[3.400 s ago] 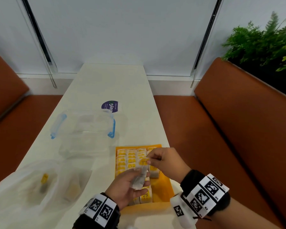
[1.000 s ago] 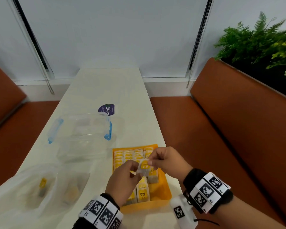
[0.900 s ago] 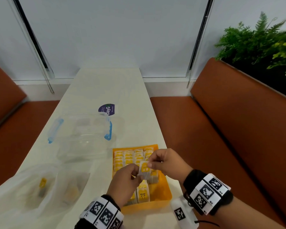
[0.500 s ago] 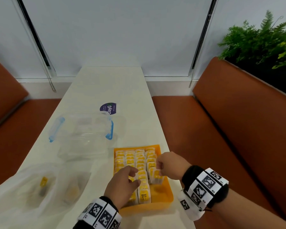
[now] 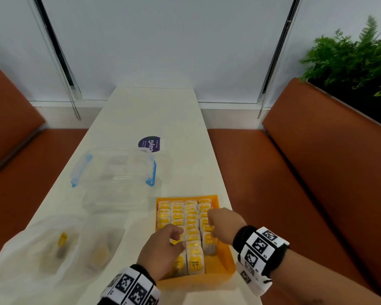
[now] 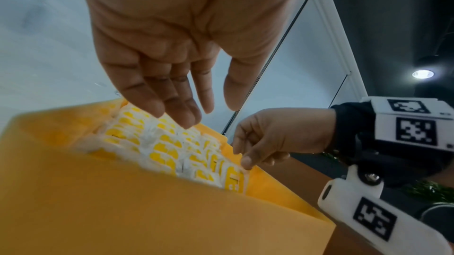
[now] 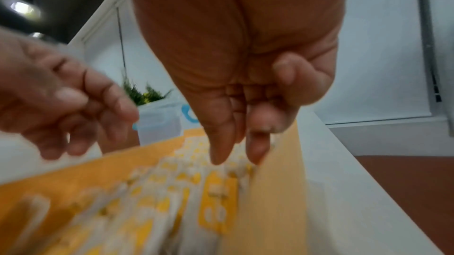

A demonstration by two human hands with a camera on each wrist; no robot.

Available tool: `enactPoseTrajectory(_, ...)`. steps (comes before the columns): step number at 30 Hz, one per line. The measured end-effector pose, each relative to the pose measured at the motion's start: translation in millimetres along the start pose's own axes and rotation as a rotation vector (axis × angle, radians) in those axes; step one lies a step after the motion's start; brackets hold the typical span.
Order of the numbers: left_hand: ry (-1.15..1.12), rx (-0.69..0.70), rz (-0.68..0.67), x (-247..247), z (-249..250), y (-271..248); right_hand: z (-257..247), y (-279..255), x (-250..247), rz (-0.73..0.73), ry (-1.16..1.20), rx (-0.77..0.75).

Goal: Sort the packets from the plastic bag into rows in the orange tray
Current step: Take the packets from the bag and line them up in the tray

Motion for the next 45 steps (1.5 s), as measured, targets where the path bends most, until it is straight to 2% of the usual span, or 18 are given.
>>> enactPoseTrajectory(3,-0.034,-0.015,-0.001,-2.5,-3.2,0.5,16.7,-8.4,-8.2,-0.034,0.327,0.079)
enactPoseTrajectory(6,-0.032,-0.018,0.021,-9.1,-5.5,0.5,19.6,-18.6,9.0,-0.288,0.617,0.134)
enactPoseTrajectory(9,-0.056,-0.012,0.048,-15.7,-5.8,0.7,20.3,-26.7,21.9,-0.377,0.793,0.228)
enactPoseTrajectory(12,-0.090,-0.013,0.062,-19.7,-4.6,-2.4,10.5,-26.1,31.3,-0.410,0.755,0.233)
enactPoseTrajectory(16,-0.101,-0.012,0.068,-25.1,-5.8,-9.3,-13.1,-21.9,34.7,-0.425,0.565,0.131)
enactPoseTrajectory(18,-0.105,-0.015,0.073,-29.8,-8.9,-13.9,-6.3,-23.0,28.1,-0.351,0.449,0.193)
enactPoseTrajectory(20,-0.110,-0.006,0.088,-38.8,-10.7,-19.7,-11.6,-22.9,19.6,-0.304,0.293,0.110)
enactPoseTrajectory(22,-0.115,0.011,0.119,-52.4,-10.0,-27.4,-6.1,-21.5,19.3,-0.311,0.305,0.157)
enactPoseTrajectory(25,-0.154,0.043,0.236,-87.8,-3.9,-45.1,-0.7,-13.9,16.1,-0.219,0.682,0.246)
enactPoseTrajectory(27,-0.221,0.084,0.390,-125.5,0.1,-61.5,-15.3,-12.0,4.1,-0.160,0.927,0.199)
enactPoseTrajectory(29,-0.202,0.112,0.578,-171.8,-0.1,-81.5,-46.3,-17.1,-11.6,-0.159,1.000,0.125)
enactPoseTrajectory(31,-0.060,0.089,0.748,-219.9,-8.7,-102.2,-94.4,-22.6,-31.0,-0.120,0.902,-0.048)
enactPoseTrajectory(33,0.152,-0.067,0.847,-261.9,-31.9,-117.0,-149.8,-29.6,-43.8,-0.097,0.740,-0.214)
enactPoseTrajectory(35,0.275,-0.294,0.795,-289.2,-69.5,-123.1,-209.2,-32.1,-48.8,-0.031,0.550,-0.381)
enactPoseTrajectory(37,0.216,-0.427,0.669,-298.7,-110.0,-119.8,-265.7,-30.5,-49.9,0.095,0.308,-0.529)
enactPoseTrajectory(40,-0.014,-0.449,0.488,-285.3,-148.4,-105.9,-327.4,-21.5,-26.8,0.087,0.120,-0.609)
enactPoseTrajectory(42,0.025,-0.422,0.417,-275.7,-153.2,-101.1,-347.7,-16.8,-9.5,0.024,0.003,-0.609)
enactPoseTrajectory(45,0.035,-0.312,0.480,-282.6,-143.0,-101.5,-348.4,-9.7,5.8,-0.038,-0.128,-0.549)
Point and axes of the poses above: each hand's wrist, its own y-axis towards the middle knuckle, its own x-axis out of the palm, z = x × y, the point moved 10 cm from there along y, towards the middle knuckle, and after that the axes turned 9 degrees about -y, right-handed, at the moved point
